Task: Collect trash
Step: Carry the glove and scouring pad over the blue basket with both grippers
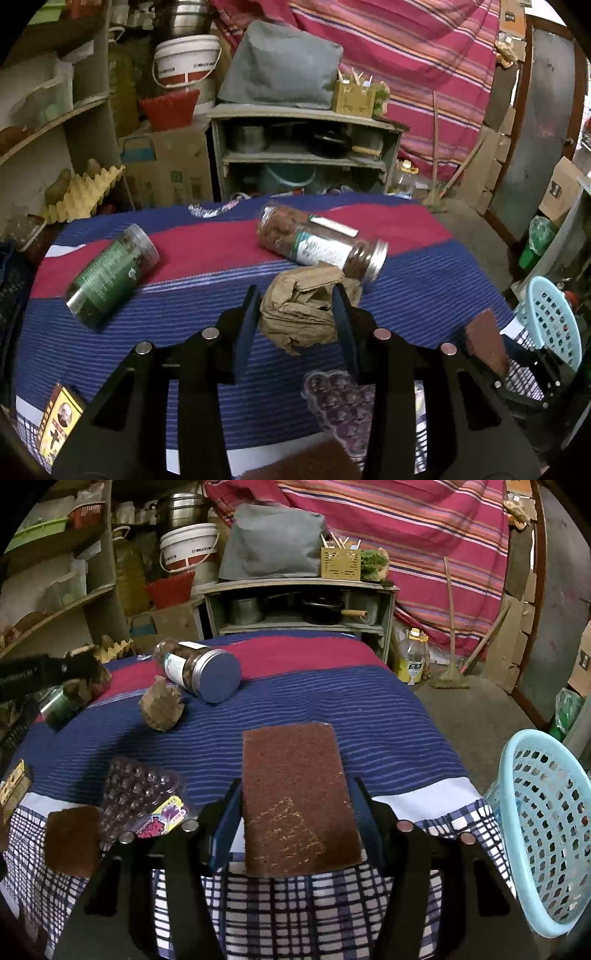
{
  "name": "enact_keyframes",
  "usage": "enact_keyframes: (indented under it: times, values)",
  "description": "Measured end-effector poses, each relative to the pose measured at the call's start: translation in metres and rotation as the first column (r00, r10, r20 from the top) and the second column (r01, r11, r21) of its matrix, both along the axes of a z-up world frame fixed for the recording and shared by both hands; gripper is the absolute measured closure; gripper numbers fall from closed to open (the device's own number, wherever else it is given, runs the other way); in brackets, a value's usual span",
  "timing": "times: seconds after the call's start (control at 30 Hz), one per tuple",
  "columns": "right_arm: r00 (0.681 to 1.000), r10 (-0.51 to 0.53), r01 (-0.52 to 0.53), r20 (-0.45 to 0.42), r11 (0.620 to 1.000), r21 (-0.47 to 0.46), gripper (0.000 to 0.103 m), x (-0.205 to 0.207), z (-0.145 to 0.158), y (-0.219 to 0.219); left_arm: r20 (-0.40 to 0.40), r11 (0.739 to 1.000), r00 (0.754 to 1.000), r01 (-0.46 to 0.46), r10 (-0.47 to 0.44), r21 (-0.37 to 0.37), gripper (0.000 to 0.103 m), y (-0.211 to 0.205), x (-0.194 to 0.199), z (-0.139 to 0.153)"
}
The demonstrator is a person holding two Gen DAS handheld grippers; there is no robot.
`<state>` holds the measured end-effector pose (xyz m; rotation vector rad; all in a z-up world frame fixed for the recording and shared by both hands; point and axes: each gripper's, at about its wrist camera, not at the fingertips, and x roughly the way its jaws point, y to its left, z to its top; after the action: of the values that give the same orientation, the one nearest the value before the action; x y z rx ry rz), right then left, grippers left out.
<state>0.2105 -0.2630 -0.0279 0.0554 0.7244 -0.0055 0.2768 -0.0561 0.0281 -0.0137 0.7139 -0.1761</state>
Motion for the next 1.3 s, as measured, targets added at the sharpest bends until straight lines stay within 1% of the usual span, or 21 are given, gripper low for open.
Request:
enact_keyframes:
  times: [0.1, 0.23, 0.43, 0.73, 0.97, 1.03, 1.13, 1.3]
  values:
    - [1.0, -0.011, 0.011, 0.018, 1.0, 0.016, 0.045, -0.005, 0.008, -0.009, 0.024, 1.0, 0.999, 0.022, -0.022, -0.003, 0.064, -0.013, -0.005, 0.007]
    - [0.997, -0.054, 0.053, 0.046, 0.998, 0.031, 0.045, -0.016, 0.019, -0.035, 0.05, 0.998, 0.996, 0.068, -0.068, 0.011, 0.064, -0.042, -0.011, 0.012]
    - [0.991, -0.119, 0.119, 0.056, 0.993, 0.0, 0.045, -0.037, 0.021, -0.082, 0.068, 0.992, 0.99, 0.123, -0.125, 0.035, 0.064, -0.093, -0.02, 0.01]
    - [0.965, -0.247, 0.248, 0.084, 0.969, -0.004, 0.045, -0.066, 0.033, -0.17, 0.121, 0.971, 0.964, 0.233, -0.239, 0.061, 0.064, -0.17, -0.044, 0.008]
    - [0.948, -0.308, 0.311, 0.085, 0.95, -0.019, 0.045, -0.085, 0.033, -0.216, 0.161, 0.951, 0.937, 0.304, -0.309, 0.06, 0.064, -0.23, -0.067, 0.004]
    - [0.943, -0.323, 0.326, 0.081, 0.945, -0.017, 0.045, -0.09, 0.032, -0.227, 0.164, 0.942, 0.928, 0.33, -0.334, 0.056, 0.064, -0.248, -0.074, 0.0]
    - [0.936, -0.344, 0.345, 0.076, 0.938, -0.01, 0.045, -0.097, 0.029, -0.242, 0.157, 0.935, 0.922, 0.352, -0.355, 0.051, 0.064, -0.271, -0.081, -0.007]
    - [0.928, -0.366, 0.367, 0.067, 0.93, -0.01, 0.045, -0.104, 0.024, -0.26, 0.117, 0.919, 0.912, 0.393, -0.394, 0.035, 0.064, -0.303, -0.09, -0.021]
